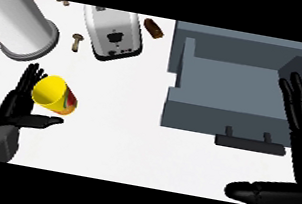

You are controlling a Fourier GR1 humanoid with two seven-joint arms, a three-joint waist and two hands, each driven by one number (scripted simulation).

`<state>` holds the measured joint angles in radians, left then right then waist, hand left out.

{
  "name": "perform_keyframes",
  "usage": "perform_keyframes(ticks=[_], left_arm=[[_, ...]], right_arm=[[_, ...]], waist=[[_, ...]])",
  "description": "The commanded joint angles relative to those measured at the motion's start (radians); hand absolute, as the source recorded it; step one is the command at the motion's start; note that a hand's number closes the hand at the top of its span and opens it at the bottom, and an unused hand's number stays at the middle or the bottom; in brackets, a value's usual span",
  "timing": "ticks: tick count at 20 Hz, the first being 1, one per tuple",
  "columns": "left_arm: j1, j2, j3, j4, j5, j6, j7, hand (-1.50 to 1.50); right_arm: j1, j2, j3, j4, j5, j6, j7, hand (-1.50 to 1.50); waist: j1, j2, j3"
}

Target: Pick up the cup, place it into the drawer and close the drawer

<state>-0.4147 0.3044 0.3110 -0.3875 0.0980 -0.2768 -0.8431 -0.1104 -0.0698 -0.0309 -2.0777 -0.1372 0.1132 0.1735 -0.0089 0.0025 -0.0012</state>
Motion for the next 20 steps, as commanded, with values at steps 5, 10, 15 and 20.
perform_keyframes(ticks=[5,10,15,20], left_arm=[[-0.086,0.025,0.018,0.165,0.0,-0.056,-0.08,-1.5],[-0.082,0.002,0.024,0.159,0.019,-0.071,-0.084,-1.5],[-0.103,0.039,0.037,0.199,0.033,-0.144,-0.063,-1.5],[-0.101,0.0,0.026,0.182,0.04,-0.237,-0.064,-1.5]], right_arm=[[-0.002,-0.012,-0.005,0.0,-0.001,0.016,-0.009,-1.5],[-0.016,0.02,0.044,-0.006,0.035,-0.021,0.025,-1.5],[-0.049,-0.023,-0.039,0.057,-0.025,0.018,-0.012,-1.5],[0.025,0.001,0.012,-0.036,0.003,0.003,0.019,-1.5]], waist=[[-0.008,0.003,-0.001],[-0.004,0.002,-0.001],[-0.011,0.007,-0.001],[-0.017,0.005,-0.002]])
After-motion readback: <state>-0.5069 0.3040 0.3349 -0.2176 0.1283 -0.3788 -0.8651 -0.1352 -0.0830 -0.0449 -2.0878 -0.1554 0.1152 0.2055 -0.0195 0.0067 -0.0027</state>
